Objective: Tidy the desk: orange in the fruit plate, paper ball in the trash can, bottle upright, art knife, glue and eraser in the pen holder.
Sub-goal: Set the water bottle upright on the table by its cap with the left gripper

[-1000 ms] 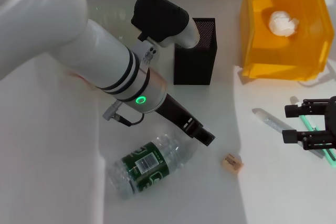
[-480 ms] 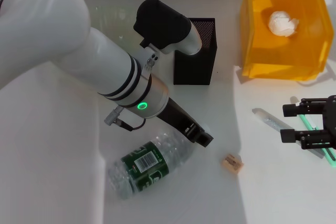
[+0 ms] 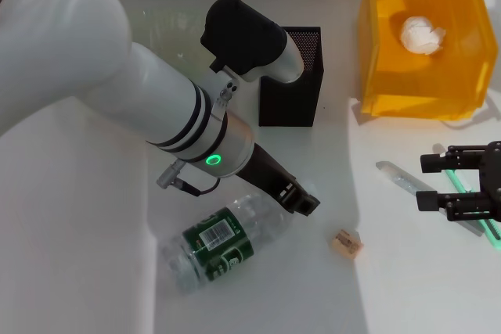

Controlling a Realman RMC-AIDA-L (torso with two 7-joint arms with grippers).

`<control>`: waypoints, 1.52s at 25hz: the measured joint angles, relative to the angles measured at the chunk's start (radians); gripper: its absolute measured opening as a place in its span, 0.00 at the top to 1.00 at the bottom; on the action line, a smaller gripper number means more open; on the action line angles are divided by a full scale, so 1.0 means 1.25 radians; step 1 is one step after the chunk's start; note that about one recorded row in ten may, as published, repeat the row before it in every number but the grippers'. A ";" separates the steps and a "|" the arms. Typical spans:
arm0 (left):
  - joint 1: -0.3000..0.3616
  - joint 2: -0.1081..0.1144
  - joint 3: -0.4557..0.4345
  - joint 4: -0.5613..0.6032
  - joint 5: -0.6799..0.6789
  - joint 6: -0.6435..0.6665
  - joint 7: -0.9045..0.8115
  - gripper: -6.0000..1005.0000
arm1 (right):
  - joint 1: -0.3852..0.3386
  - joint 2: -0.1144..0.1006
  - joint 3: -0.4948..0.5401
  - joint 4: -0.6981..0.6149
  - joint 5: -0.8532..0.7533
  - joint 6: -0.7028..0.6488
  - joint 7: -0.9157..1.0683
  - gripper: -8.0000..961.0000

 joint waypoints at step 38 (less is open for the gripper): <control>0.575 0.009 -0.572 0.060 -0.768 0.312 0.800 0.54 | 0.034 0.040 0.007 0.000 0.062 -0.049 0.009 0.28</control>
